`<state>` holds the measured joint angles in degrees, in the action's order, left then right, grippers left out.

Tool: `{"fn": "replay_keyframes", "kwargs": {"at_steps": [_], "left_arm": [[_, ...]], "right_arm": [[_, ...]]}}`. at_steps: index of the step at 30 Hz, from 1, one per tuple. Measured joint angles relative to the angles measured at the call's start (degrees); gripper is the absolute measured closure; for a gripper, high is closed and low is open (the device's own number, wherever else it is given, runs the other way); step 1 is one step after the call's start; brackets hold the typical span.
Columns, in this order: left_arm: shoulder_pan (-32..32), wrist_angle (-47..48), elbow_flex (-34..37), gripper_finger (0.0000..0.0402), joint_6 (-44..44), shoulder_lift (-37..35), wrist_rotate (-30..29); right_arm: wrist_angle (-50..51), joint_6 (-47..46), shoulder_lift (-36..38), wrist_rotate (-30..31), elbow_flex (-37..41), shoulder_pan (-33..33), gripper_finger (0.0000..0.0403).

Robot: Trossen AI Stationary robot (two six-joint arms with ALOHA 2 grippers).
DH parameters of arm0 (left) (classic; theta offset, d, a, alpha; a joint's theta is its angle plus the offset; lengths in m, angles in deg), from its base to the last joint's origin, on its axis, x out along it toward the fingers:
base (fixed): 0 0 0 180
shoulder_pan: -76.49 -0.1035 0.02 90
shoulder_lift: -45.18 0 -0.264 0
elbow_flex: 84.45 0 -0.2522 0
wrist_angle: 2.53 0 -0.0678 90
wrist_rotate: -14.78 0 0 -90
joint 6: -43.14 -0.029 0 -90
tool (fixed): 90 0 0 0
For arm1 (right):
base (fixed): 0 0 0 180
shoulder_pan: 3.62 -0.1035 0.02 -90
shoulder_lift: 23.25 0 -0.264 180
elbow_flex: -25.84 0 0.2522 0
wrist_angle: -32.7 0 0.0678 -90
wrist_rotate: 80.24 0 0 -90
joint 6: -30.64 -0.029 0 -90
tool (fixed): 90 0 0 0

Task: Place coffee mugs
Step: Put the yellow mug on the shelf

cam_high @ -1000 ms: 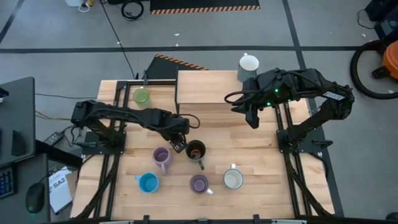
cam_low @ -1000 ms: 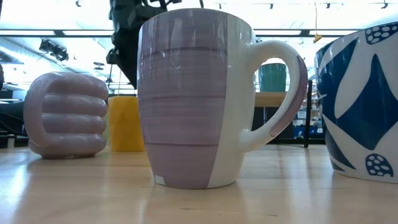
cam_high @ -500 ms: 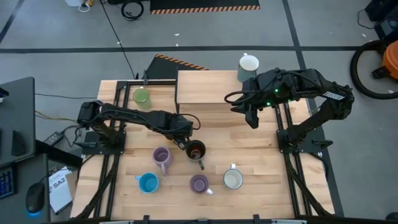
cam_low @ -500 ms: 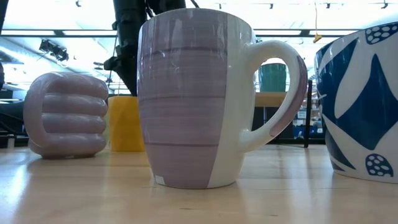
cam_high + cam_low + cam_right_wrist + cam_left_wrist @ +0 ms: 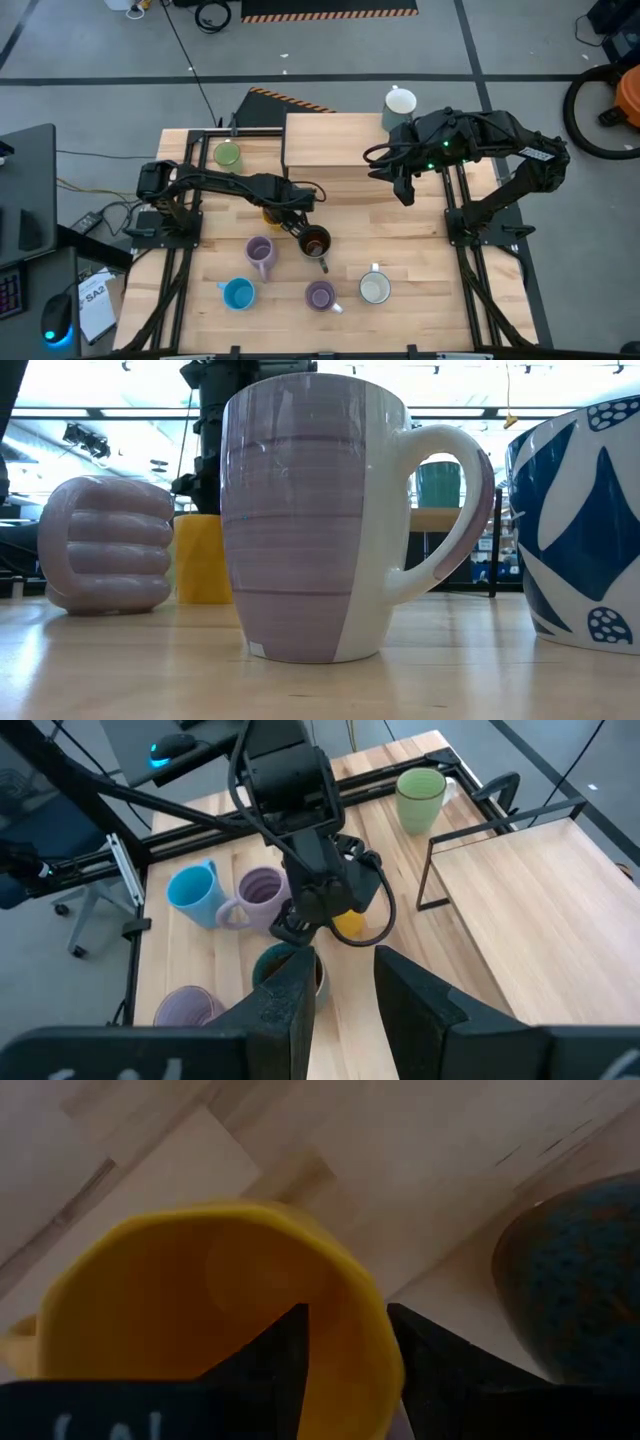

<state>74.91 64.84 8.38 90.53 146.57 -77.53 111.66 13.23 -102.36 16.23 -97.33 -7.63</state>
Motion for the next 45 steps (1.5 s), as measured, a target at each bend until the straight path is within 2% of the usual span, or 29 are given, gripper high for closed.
{"fn": "replay_keyframes", "kwargs": {"at_steps": [5,11,13,17,20,27,34,41,45], "left_arm": [[-0.58,0.09,0.00,0.0277,-0.95,0.00,1.06],[-0.54,0.25,-0.05,0.0358,-1.74,-0.02,2.69],[-0.58,1.20,-0.16,0.0373,-2.72,-0.42,3.01],[-0.69,4.27,-1.74,0.0373,-4.70,-0.12,4.22],[-1.47,10.16,-4.31,0.0374,-7.89,-0.13,5.77],[-5.37,24.86,-11.80,0.0374,-17.40,-2.56,4.53],[-8.46,35.24,-23.57,0.0374,-27.86,-3.34,2.21],[-13.35,36.31,-35.49,0.0374,-37.36,-3.66,-1.97],[-16.33,36.55,-39.28,0.0374,-42.03,-3.67,-2.92]], "right_arm": [[-0.02,0.53,0.00,-0.05,0.00,0.00,0.0291],[0.00,0.94,0.00,-0.06,0.00,0.00,0.0291],[0.00,1.10,0.00,-0.07,0.00,0.00,0.0291],[0.00,1.53,0.00,-0.07,0.00,0.00,0.0291],[0.02,1.74,-0.01,-0.07,0.00,0.00,0.0292],[0.04,2.16,-0.02,-0.09,0.00,0.00,0.0292],[0.03,2.16,-0.02,-0.09,0.00,0.00,0.0292],[0.03,2.57,-0.02,0.38,0.00,0.04,0.0292],[0.00,2.58,-0.02,2.87,0.00,0.06,0.0292]]}}
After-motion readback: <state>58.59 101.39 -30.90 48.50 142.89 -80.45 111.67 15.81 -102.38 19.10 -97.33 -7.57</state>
